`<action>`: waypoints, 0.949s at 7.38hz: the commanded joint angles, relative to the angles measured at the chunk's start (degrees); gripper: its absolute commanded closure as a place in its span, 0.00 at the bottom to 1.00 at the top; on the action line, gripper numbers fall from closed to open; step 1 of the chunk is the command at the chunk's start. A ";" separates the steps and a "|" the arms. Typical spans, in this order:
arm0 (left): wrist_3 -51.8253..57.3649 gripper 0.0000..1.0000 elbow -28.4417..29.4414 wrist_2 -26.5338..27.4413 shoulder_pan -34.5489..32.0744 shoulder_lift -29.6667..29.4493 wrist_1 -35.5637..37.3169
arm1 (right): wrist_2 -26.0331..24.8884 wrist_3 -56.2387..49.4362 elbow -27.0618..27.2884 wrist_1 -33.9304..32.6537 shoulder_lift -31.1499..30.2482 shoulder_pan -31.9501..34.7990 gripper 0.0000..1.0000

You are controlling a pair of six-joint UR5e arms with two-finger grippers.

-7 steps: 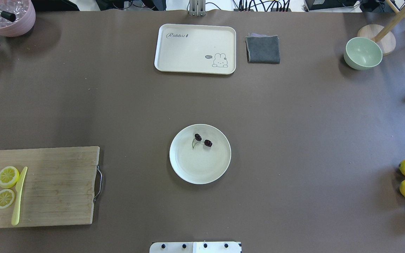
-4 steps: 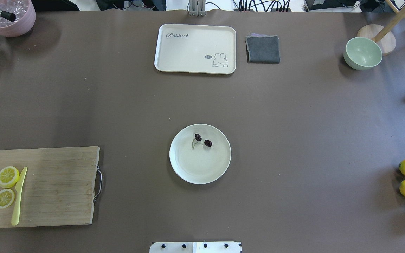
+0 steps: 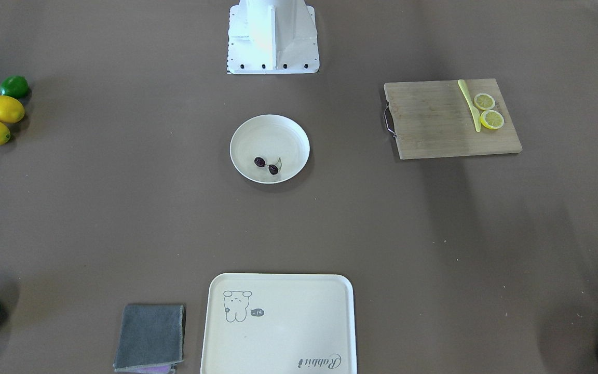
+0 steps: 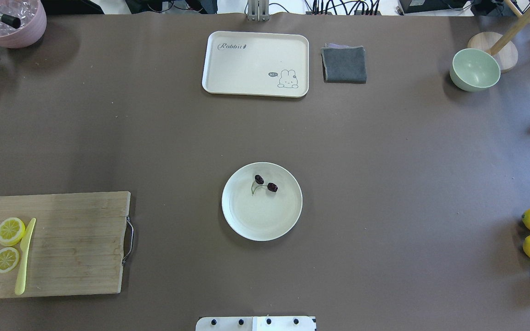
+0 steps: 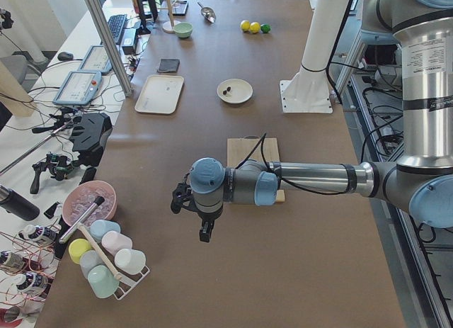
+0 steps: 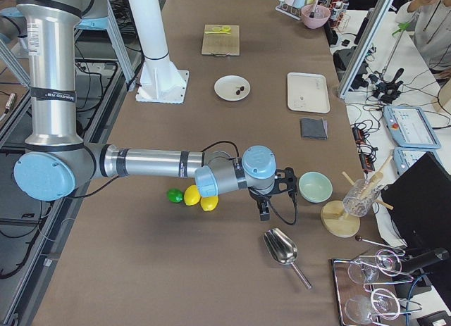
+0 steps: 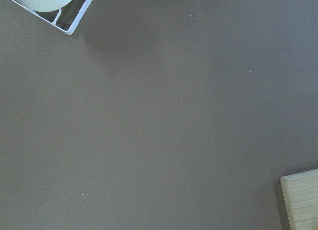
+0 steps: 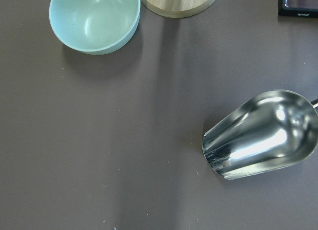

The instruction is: Place red cherry on plate

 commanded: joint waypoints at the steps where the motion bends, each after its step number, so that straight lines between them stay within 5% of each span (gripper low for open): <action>1: -0.02 0.02 -0.12 -0.05 -0.03 0.05 -0.07 | 0.18 0.26 0.00 0.12 0.02 -0.42 0.00; 7: -0.02 0.02 -0.99 -0.49 -0.03 0.75 -0.24 | -0.08 0.43 -0.70 0.12 0.81 -1.47 0.00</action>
